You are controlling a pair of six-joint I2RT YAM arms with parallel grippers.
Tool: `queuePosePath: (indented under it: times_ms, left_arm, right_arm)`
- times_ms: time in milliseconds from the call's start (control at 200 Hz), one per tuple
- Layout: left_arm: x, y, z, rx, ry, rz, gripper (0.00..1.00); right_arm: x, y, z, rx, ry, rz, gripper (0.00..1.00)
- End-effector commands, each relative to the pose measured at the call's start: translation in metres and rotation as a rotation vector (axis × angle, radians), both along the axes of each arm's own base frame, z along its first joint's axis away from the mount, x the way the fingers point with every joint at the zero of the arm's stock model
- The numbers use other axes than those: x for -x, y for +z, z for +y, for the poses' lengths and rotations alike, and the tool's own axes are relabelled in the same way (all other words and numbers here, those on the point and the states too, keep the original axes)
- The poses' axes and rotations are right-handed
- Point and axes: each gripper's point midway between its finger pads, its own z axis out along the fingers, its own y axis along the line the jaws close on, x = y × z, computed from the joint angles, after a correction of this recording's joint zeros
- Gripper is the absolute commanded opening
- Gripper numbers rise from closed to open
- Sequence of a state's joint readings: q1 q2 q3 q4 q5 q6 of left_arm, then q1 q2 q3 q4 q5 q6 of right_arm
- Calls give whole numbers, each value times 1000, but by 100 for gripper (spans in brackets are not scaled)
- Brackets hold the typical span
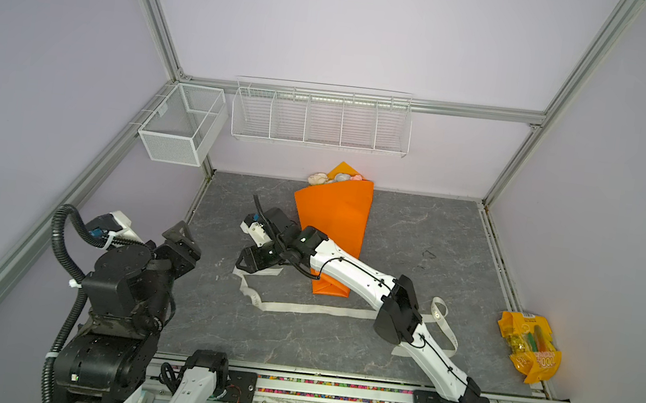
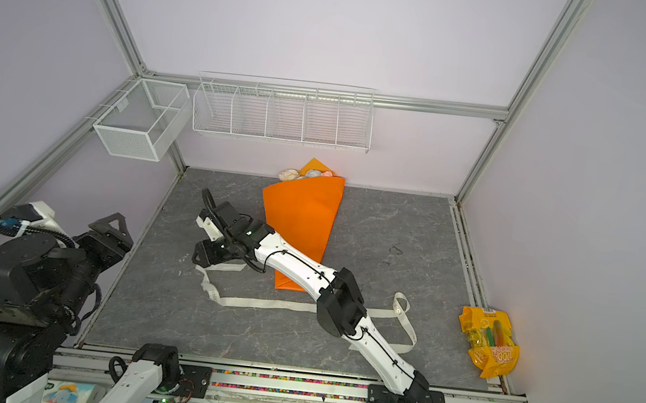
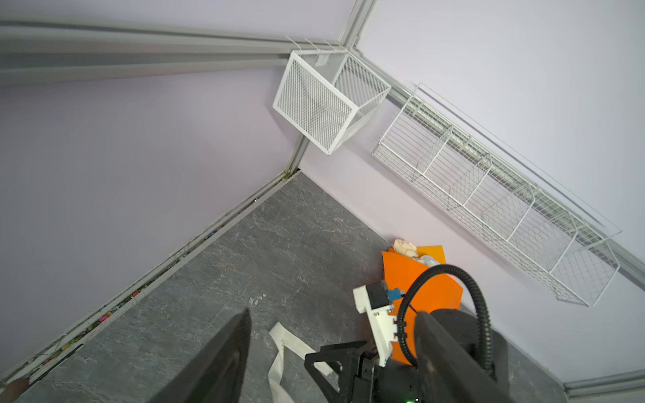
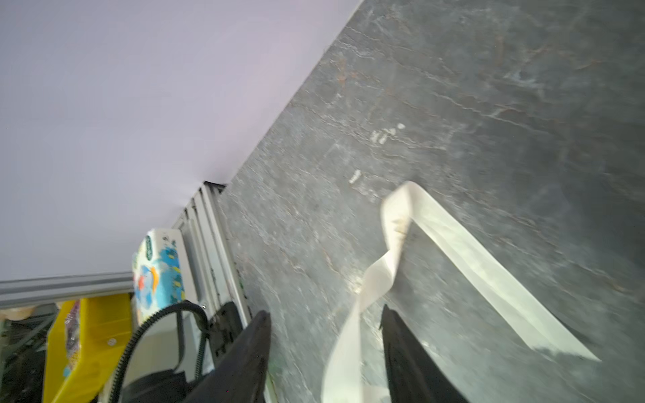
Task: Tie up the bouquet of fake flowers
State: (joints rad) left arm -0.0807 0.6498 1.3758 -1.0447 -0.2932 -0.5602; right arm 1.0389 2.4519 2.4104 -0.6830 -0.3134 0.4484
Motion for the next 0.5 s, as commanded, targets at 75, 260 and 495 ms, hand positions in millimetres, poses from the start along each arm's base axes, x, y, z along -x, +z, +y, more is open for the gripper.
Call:
queuePosePath:
  times_ms: [75,260,495]
  left_arm:
    - [-39,-72,-40,106,-185,200,73]
    - [-74,-189,-67,237,-250,529,73]
    - [-102,-295,-69,389,-164,778,71]
  right_arm:
    - [-16,79,-122,-36,-191,-86,66]
    - [-12,41,-293,88,-665,-17,66]
    - [38,-49,-442,355,-1012,190,62]
